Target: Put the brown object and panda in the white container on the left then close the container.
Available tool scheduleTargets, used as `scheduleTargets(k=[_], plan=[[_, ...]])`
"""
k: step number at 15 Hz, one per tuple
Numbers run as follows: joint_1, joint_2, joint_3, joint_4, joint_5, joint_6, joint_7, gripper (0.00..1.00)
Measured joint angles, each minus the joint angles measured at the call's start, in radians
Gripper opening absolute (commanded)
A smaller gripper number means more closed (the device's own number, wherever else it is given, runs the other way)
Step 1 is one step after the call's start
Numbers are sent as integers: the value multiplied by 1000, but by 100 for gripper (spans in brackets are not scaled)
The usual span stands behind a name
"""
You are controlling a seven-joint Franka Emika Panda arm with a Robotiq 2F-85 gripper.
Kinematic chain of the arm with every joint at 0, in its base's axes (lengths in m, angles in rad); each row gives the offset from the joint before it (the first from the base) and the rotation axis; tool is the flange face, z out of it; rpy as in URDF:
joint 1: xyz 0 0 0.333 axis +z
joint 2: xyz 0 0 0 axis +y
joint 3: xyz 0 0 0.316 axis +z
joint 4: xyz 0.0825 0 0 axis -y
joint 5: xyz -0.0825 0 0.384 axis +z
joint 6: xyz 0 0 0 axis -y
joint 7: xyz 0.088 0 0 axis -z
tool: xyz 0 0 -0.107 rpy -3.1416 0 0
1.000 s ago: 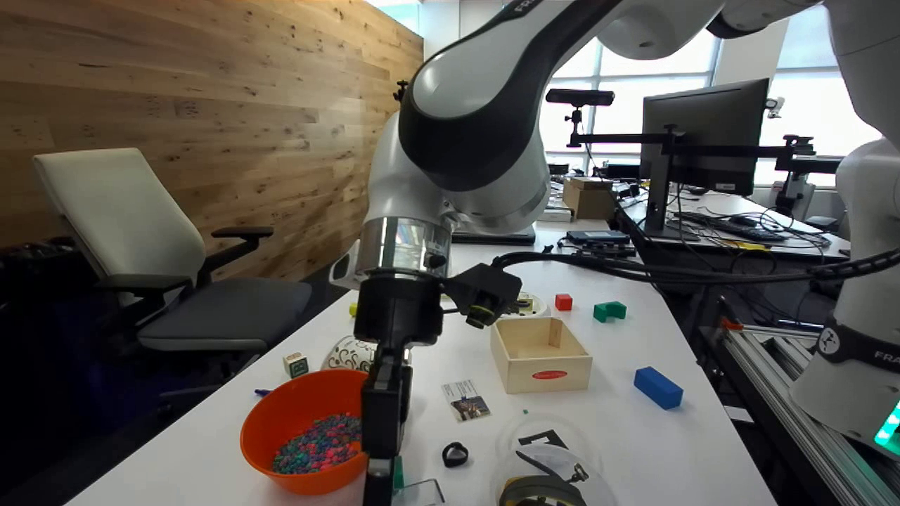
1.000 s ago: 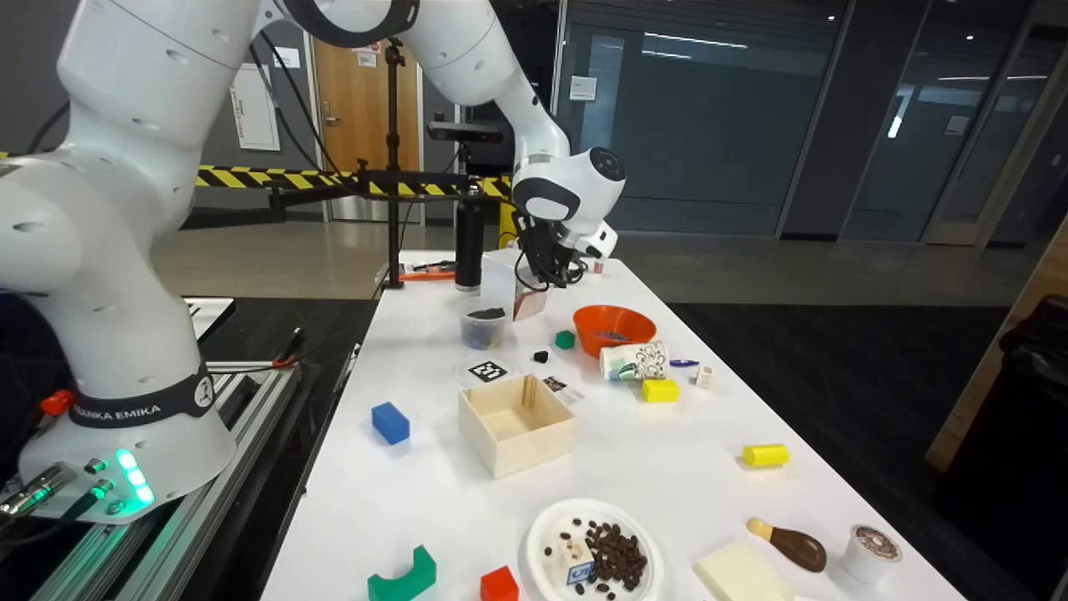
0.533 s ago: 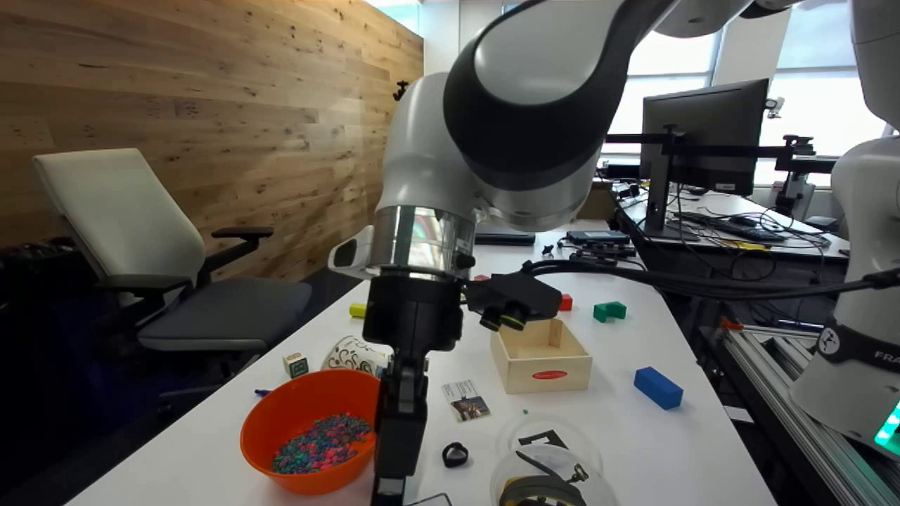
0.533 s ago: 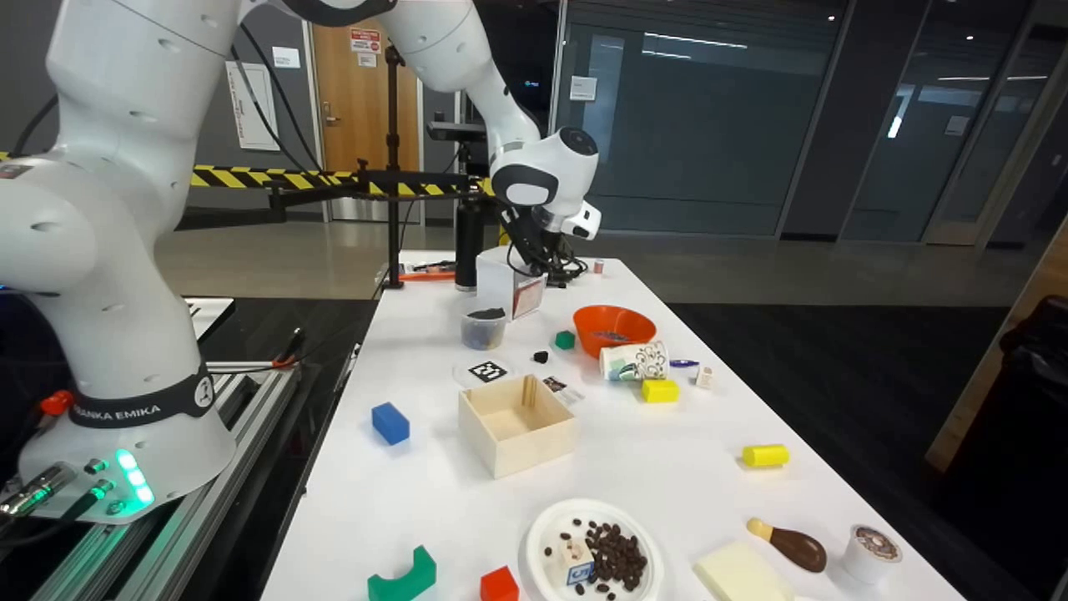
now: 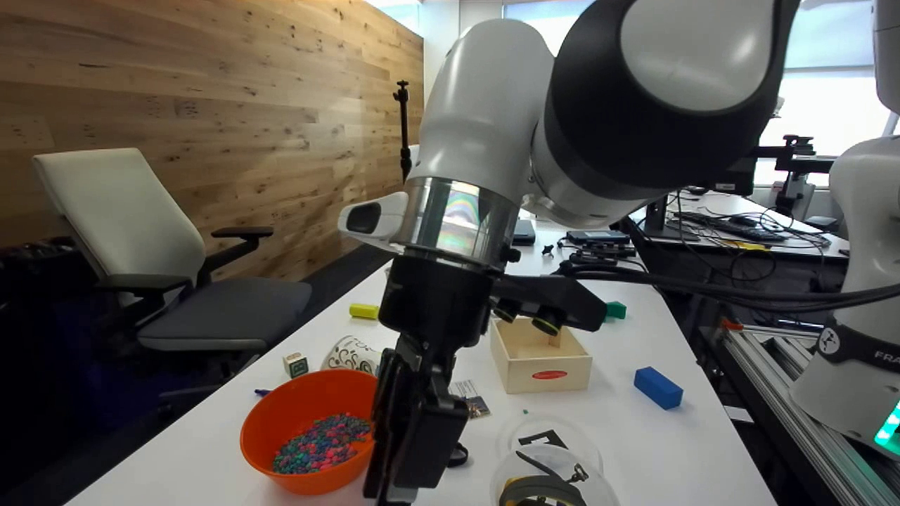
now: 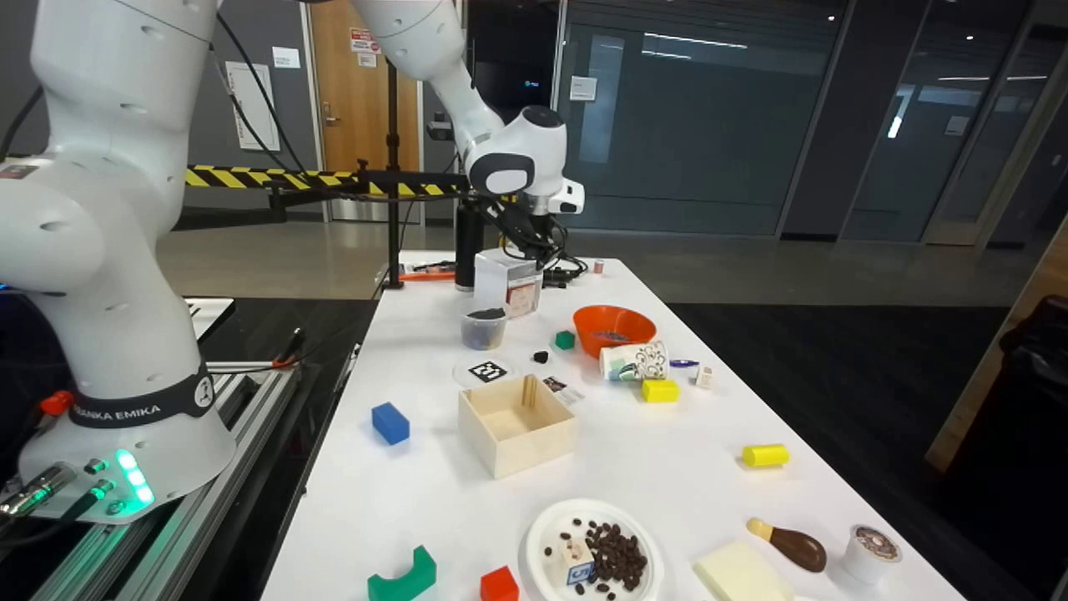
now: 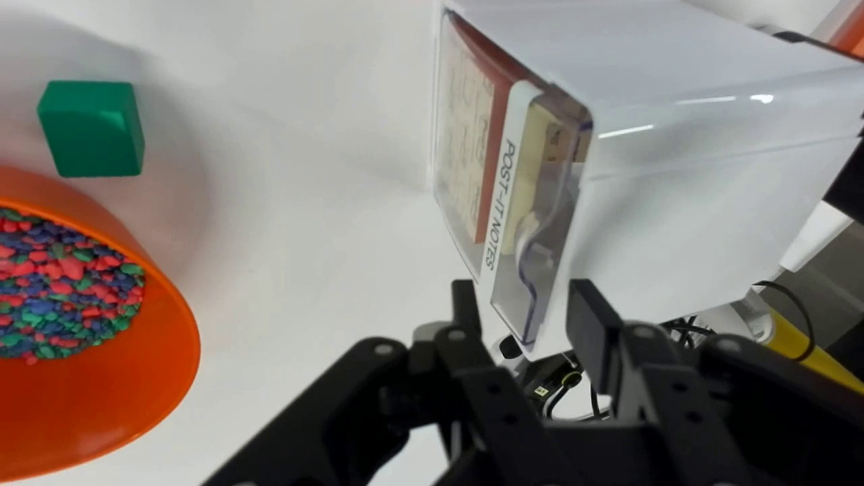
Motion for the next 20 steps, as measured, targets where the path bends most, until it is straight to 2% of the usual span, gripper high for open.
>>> scheduleTargets(k=[4, 7, 9, 11, 14, 17, 20], plan=[[0, -36, 9, -27, -16, 32, 0, 99], [6, -73, -21, -49, -94, 35, 54, 100], [31, -103, -83, -63, -195, 32, 163, 100], [78, -135, -175, -74, -314, 10, 300, 100], [140, -186, -295, -67, -484, -128, 504, 100], [139, -242, -314, -31, -604, -351, 662, 100], [125, -291, -312, 20, -634, -597, 722, 100]])
